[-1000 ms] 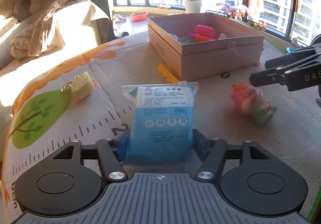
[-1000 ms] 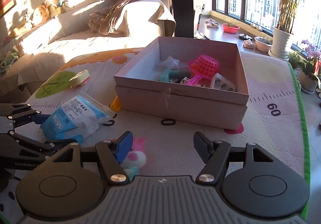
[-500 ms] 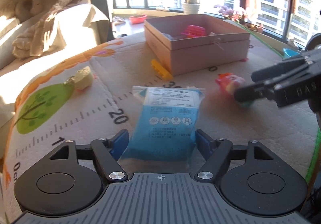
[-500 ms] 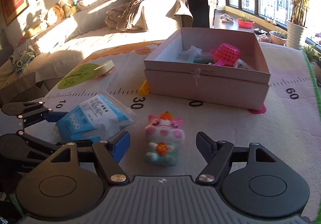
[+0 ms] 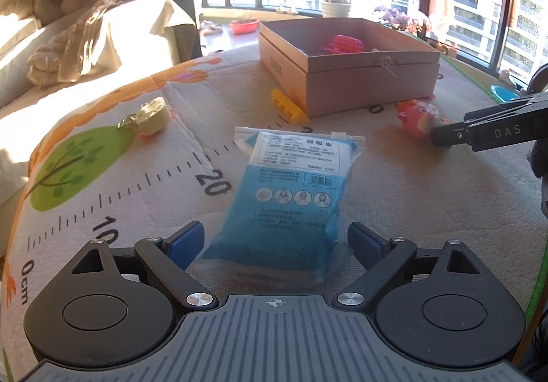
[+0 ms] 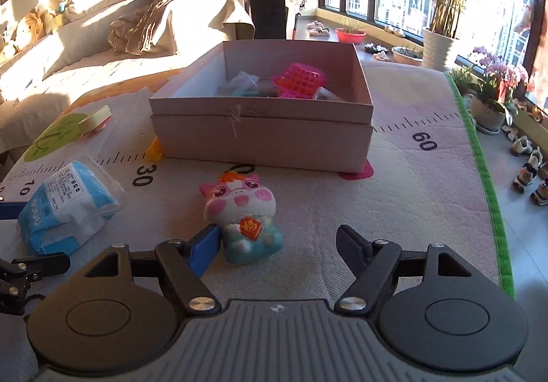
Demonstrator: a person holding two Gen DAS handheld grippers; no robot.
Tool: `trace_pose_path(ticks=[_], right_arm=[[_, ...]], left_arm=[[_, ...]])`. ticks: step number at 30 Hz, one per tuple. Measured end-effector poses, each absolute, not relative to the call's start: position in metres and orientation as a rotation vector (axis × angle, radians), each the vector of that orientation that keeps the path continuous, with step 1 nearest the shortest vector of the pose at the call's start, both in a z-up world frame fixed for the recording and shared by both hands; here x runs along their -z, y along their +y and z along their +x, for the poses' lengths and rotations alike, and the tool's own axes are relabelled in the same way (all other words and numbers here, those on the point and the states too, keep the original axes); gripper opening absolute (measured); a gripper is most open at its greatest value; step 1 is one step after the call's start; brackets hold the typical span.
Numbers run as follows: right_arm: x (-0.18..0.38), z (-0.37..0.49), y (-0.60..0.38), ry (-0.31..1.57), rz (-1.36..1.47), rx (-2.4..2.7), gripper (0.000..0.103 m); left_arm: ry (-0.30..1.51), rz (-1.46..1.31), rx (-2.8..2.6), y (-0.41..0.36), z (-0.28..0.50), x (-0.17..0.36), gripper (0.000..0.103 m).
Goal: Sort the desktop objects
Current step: 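Lift the blue packet with the left tool while the right tool grasps the pink pig figure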
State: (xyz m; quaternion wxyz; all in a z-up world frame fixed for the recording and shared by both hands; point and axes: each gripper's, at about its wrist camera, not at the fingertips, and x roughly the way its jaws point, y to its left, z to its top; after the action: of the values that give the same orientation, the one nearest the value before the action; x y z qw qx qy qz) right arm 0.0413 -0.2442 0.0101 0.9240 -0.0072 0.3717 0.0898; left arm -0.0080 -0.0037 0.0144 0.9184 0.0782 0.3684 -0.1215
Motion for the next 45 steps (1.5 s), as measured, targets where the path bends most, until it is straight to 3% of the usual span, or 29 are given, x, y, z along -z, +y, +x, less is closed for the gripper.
trace_pose_path(ticks=[11,23,25,26,28,36,39,43,45], right_arm=[[-0.013,0.029,-0.216,0.768,0.097,-0.423,0.075],[-0.010,0.055,-0.210,0.747,0.005,-0.252,0.075],[-0.007,0.056,-0.209,0.754,-0.001,-0.256,0.067],[-0.006,0.056,-0.209,0.760,-0.006,-0.262,0.056],[-0.006,0.053,-0.209,0.756,-0.021,-0.260,0.049],[-0.009,0.026,-0.220,0.783,-0.030,-0.301,0.049],[-0.010,0.012,-0.223,0.787,-0.030,-0.319,0.049],[-0.010,0.000,-0.221,0.774,-0.044,-0.341,0.049],[-0.009,-0.002,-0.221,0.766,-0.043,-0.342,0.049]], left_arm=[[0.763,0.149,0.261,-0.002,-0.010,-0.015,0.097],[0.774,0.151,0.269,-0.007,-0.008,-0.014,0.098],[0.773,0.148,0.268,-0.006,-0.008,-0.015,0.098],[0.772,0.148,0.268,-0.006,-0.008,-0.016,0.098],[0.770,0.150,0.266,-0.006,-0.009,-0.017,0.098],[0.685,0.195,0.288,-0.014,-0.016,-0.032,0.098],[0.697,0.219,0.276,-0.021,-0.009,-0.031,0.088],[0.737,0.219,0.257,-0.024,0.003,-0.027,0.065],[0.746,0.216,0.273,-0.025,0.002,-0.028,0.062]])
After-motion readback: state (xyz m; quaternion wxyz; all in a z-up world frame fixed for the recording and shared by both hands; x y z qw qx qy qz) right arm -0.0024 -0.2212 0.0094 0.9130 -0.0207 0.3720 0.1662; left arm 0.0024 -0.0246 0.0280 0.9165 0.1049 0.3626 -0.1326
